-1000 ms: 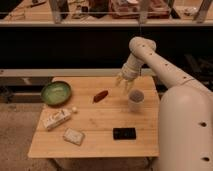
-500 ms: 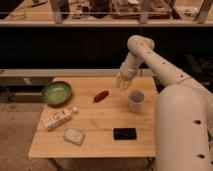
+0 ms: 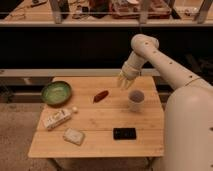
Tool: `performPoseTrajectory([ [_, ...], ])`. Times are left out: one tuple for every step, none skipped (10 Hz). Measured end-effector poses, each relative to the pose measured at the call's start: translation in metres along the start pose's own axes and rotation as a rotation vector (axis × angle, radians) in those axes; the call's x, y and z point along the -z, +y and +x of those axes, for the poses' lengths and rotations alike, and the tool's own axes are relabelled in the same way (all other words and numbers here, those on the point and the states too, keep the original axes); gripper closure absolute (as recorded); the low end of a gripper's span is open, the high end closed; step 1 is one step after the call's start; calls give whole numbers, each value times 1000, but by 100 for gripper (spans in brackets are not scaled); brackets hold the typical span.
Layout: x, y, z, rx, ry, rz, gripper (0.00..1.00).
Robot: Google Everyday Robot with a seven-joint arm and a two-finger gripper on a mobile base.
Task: Place the ceramic cup in the ceramic bowl
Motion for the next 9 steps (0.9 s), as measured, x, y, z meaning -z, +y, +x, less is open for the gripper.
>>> performPoseTrajectory([
  [0, 0, -6, 6, 11, 8, 43],
  [5, 0, -3, 5, 46, 20, 35],
  [13, 0, 2, 8, 99, 38, 27],
  [23, 4, 12, 13, 158, 60, 21],
  [38, 14, 28, 9, 218, 83, 20],
  [49, 25, 44, 2, 262, 102, 20],
  [56, 33, 56, -7, 292, 119, 20],
  [64, 44, 75, -23, 327, 149, 20],
  [67, 50, 88, -36, 344, 174, 20],
])
